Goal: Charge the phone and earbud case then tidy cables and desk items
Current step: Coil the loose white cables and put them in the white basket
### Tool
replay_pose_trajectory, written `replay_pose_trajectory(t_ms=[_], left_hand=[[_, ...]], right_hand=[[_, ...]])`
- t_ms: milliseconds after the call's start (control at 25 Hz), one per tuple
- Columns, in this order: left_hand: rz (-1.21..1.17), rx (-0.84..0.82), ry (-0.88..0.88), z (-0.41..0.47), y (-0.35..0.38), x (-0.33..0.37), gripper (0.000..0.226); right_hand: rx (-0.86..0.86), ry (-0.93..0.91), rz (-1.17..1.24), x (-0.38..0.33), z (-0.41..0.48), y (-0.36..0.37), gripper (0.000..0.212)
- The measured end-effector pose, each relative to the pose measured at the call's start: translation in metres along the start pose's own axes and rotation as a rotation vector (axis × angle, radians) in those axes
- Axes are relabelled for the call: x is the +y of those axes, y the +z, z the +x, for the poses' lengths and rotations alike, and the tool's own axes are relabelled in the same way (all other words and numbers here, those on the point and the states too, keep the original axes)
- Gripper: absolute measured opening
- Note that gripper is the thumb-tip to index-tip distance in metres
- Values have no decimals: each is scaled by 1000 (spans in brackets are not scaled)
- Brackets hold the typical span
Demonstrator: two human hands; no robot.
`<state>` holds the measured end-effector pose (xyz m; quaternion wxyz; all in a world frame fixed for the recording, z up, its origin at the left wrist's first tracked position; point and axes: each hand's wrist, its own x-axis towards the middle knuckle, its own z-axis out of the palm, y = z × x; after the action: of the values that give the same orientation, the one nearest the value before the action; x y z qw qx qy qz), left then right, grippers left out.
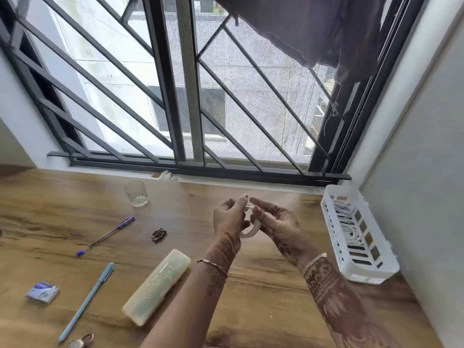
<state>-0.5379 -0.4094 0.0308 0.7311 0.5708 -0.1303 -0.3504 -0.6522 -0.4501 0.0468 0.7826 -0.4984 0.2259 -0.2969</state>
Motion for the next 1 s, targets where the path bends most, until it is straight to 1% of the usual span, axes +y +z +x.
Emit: replay_pose_trajectory(t_ms=[40, 120, 240, 400, 440, 520, 640, 680, 720, 840, 1000], left_hand=[[-17, 10, 9, 0, -1, 1, 29], [-28, 24, 22, 0, -2, 1, 30], [34, 46, 32, -2, -2, -3, 30], [179, 53, 96, -3, -5, -5, 27], [216, 43, 119, -3, -6, -5, 27], [297, -14, 152, -2, -10, -3, 32], [371, -204, 170, -1, -17, -2, 39], [412, -247, 177, 0, -19, -3, 41], [451, -263, 196, 1, -20, -5, 39], [555, -235, 291, 5, -23, -9, 24], [665, -216, 400, 2, -22, -7, 19]], right_hand=[[-13, -1, -69, 1, 0, -1, 40], [-6, 1, -280, 2, 0, 1, 42], [80, 1, -589, -1, 1, 7, 41], [172, -11, -752, 1, 5, 9, 38], [187, -11, -759, 2, 5, 9, 36], [202, 5, -696, 3, 7, 6, 31], [241, 52, -495, 3, 10, -1, 14], [256, 55, -461, 4, 12, -3, 12], [266, 58, -438, 6, 12, -4, 13], [285, 55, -395, 6, 11, -4, 18], [317, 34, -362, 1, 7, -2, 29]])
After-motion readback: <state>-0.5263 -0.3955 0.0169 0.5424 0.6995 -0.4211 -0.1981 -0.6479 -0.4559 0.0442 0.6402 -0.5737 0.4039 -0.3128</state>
